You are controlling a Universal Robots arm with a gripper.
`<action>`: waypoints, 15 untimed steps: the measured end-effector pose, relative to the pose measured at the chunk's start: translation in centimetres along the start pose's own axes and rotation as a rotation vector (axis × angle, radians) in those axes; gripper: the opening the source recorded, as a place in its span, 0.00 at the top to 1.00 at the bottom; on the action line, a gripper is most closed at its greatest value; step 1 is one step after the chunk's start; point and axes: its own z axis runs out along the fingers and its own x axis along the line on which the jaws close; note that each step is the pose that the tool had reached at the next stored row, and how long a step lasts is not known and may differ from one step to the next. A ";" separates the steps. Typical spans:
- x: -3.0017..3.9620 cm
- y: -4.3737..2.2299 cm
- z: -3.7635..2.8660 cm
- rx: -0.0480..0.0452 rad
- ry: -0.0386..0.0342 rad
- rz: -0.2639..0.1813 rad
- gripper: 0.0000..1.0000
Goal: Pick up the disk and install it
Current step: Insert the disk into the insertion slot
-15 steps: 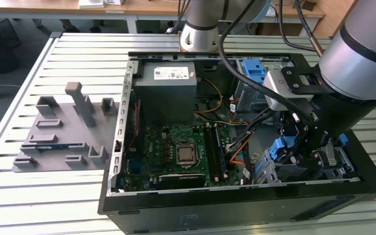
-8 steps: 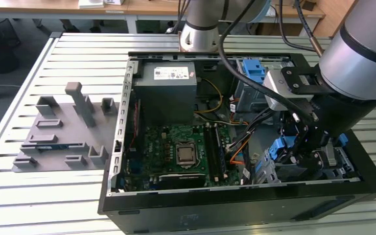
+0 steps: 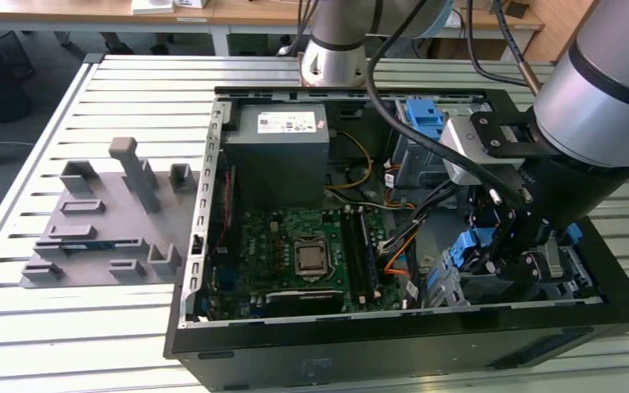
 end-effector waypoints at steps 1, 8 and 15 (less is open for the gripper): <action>0.00 0.00 0.00 -0.0003 0.0000 0.000 0.64; 0.00 0.00 0.00 -0.0014 0.0000 0.000 0.64; 0.00 0.00 0.00 -0.0018 0.0000 0.000 0.64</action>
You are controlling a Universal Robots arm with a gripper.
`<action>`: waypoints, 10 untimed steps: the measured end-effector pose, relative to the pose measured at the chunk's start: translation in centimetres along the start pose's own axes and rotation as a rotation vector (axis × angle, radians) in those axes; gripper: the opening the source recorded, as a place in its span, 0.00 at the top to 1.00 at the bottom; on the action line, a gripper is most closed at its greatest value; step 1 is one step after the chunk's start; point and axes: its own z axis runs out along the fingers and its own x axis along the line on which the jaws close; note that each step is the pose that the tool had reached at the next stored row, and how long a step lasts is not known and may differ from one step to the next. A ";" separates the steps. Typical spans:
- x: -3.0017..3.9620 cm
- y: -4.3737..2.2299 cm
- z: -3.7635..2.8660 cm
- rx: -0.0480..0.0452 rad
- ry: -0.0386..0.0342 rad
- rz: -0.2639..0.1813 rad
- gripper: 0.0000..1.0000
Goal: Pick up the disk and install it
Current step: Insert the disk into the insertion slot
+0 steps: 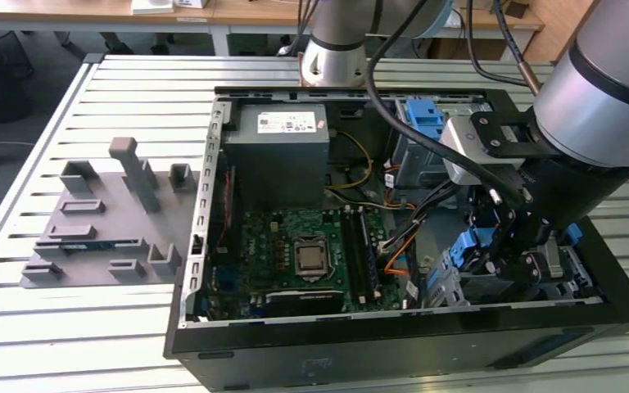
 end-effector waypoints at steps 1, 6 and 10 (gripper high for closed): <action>0.00 0.00 0.00 0.0000 0.0000 0.000 0.64; 0.00 0.00 0.00 -0.0002 0.0000 0.000 0.64; 0.00 0.00 0.00 -0.0004 0.0000 0.000 0.64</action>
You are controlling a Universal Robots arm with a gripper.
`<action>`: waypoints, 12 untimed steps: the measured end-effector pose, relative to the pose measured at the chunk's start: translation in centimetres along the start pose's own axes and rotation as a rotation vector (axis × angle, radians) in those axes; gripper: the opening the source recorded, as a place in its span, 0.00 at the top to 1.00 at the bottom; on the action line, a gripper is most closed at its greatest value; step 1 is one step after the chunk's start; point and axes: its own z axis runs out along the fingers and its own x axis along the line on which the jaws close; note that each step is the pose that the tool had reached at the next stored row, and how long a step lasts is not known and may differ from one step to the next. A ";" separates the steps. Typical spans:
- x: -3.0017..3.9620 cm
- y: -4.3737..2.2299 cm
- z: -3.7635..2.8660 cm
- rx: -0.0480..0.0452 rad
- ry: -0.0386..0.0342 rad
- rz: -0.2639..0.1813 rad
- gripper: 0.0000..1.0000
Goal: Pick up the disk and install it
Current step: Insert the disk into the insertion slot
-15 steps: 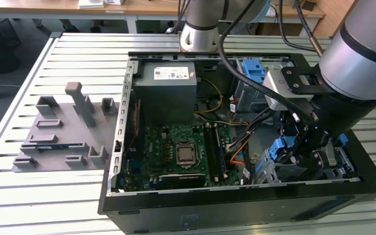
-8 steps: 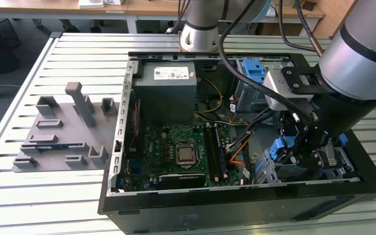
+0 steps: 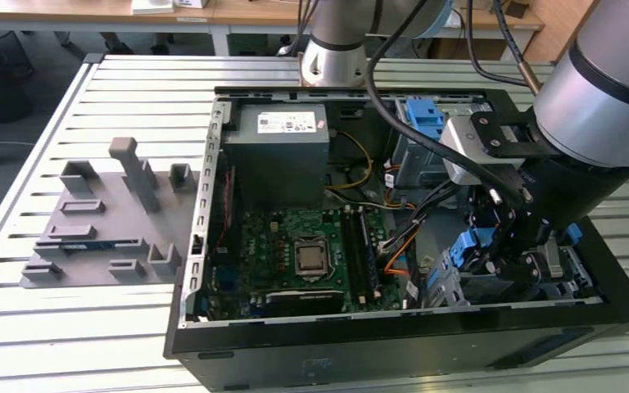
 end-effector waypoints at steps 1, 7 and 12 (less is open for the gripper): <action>0.00 0.00 0.00 0.0000 0.0000 0.000 0.64; 0.00 0.00 0.00 -0.0003 0.0000 0.000 0.64; 0.00 0.00 0.00 -0.0004 0.0000 0.000 0.64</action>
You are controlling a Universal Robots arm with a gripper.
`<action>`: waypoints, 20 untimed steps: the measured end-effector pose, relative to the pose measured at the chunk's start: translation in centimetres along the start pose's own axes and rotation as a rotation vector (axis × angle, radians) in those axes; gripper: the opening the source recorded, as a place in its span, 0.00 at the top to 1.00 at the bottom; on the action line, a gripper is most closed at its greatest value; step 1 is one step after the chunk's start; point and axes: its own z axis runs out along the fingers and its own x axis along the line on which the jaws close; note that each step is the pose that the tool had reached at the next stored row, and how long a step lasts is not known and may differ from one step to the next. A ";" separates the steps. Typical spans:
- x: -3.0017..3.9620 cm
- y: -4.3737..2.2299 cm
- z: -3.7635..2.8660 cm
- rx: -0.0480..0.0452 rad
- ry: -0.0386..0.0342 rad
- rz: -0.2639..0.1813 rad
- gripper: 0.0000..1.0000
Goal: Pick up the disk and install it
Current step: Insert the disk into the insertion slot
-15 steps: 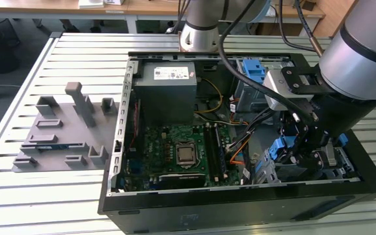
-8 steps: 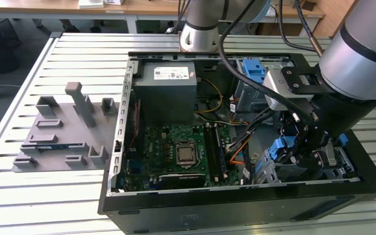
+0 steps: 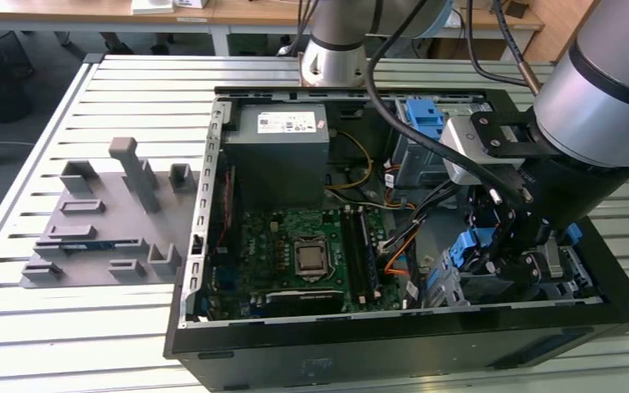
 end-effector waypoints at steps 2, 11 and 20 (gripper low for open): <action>0.00 0.00 0.00 0.0000 0.0000 0.000 0.64; 0.00 0.00 0.00 -0.0004 0.0000 0.000 0.64; 0.00 0.00 0.00 -0.0008 0.0000 0.000 0.64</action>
